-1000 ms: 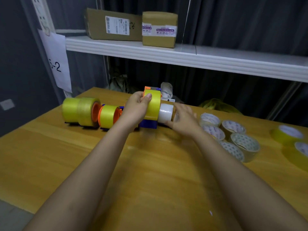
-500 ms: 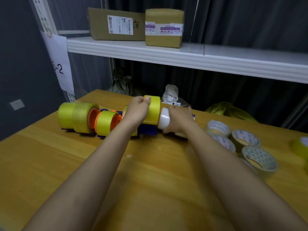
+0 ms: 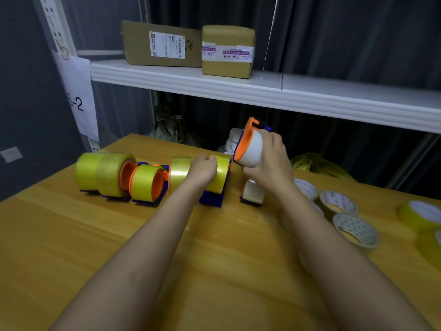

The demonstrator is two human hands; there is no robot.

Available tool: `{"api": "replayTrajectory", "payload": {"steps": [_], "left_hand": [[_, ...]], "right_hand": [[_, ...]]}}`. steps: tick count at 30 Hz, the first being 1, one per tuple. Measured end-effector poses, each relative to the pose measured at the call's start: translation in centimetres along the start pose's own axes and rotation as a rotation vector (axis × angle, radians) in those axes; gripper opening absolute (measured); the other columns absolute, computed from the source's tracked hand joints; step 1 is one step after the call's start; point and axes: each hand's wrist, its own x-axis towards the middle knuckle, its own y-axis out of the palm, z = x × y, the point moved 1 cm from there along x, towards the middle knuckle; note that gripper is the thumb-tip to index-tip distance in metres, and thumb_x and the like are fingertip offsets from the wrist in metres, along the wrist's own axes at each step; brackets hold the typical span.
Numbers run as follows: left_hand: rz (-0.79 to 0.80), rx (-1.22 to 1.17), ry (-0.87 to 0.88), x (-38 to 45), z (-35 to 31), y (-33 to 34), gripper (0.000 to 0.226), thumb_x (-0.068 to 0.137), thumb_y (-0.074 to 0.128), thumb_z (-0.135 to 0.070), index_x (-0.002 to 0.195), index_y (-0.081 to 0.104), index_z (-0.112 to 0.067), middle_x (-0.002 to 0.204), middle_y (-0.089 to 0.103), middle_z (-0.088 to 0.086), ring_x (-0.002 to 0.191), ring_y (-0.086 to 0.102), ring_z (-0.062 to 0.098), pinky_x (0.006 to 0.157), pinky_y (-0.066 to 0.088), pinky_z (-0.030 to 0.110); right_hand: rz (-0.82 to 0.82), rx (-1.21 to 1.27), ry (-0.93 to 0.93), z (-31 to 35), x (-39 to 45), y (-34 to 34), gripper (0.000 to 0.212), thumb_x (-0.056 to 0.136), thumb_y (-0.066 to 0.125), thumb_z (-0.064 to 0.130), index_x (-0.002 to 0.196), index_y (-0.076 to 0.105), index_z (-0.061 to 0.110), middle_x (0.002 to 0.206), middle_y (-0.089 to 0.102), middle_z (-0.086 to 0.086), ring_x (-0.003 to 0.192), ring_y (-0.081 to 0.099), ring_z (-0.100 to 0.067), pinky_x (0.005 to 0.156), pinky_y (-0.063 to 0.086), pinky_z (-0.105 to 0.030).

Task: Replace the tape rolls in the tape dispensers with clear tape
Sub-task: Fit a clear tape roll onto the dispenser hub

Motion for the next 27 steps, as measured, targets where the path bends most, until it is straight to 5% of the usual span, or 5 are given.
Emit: {"api": "replayTrajectory", "payload": {"steps": [4, 8, 11, 16, 27], "left_hand": [[0.028, 0.153, -0.049, -0.6, 1.1, 0.8, 0.035, 0.103, 0.032, -0.016, 0.131, 0.046, -0.001, 0.132, 0.050, 0.017, 0.124, 0.044, 0.032, 0.095, 0.037, 0.033], [-0.047, 0.493, 0.070, -1.8, 1.3, 0.5, 0.025, 0.096, 0.038, -0.005, 0.073, 0.046, -0.009, 0.077, 0.049, 0.006, 0.072, 0.049, 0.023, 0.056, 0.036, 0.028], [-0.181, 0.675, 0.285, -2.8, 0.7, 0.5, 0.019, 0.096, 0.040, -0.010, 0.093, 0.056, 0.000, 0.095, 0.053, 0.014, 0.086, 0.052, 0.029, 0.066, 0.037, 0.029], [-0.044, 0.226, 0.580, -5.8, -1.0, 1.1, 0.038, 0.103, 0.034, -0.031, 0.093, 0.063, -0.009, 0.096, 0.062, 0.007, 0.091, 0.056, 0.019, 0.077, 0.044, 0.032], [0.332, -0.336, 0.352, -11.4, 0.6, 2.3, 0.023, 0.102, 0.040, -0.025, 0.097, 0.061, -0.017, 0.088, 0.061, 0.002, 0.083, 0.057, 0.016, 0.073, 0.043, 0.029]], "right_hand": [[0.000, 0.001, -0.025, -0.3, -2.4, -1.6, 0.091, 0.066, 0.081, 0.024, 0.143, 0.033, 0.022, 0.136, 0.036, -0.005, 0.122, 0.042, -0.025, 0.082, 0.040, -0.032], [-0.048, -0.030, -0.066, 0.1, -4.9, -3.0, 0.091, 0.064, 0.080, 0.024, 0.143, 0.035, 0.020, 0.133, 0.037, -0.006, 0.120, 0.041, -0.026, 0.080, 0.042, -0.033], [-0.064, -0.021, -0.059, 0.6, -6.5, -4.0, 0.091, 0.062, 0.081, 0.024, 0.142, 0.037, 0.020, 0.133, 0.037, -0.005, 0.120, 0.039, -0.025, 0.082, 0.039, -0.032], [-0.119, -0.042, -0.056, 1.4, -8.8, -4.6, 0.090, 0.064, 0.081, 0.027, 0.142, 0.038, 0.017, 0.131, 0.040, -0.008, 0.118, 0.039, -0.025, 0.088, 0.038, -0.034], [-0.173, 0.350, 0.011, 1.6, -15.1, -5.8, 0.088, 0.070, 0.063, 0.063, 0.145, 0.032, 0.028, 0.134, 0.041, 0.004, 0.125, 0.035, -0.014, 0.101, 0.031, -0.026]]}}
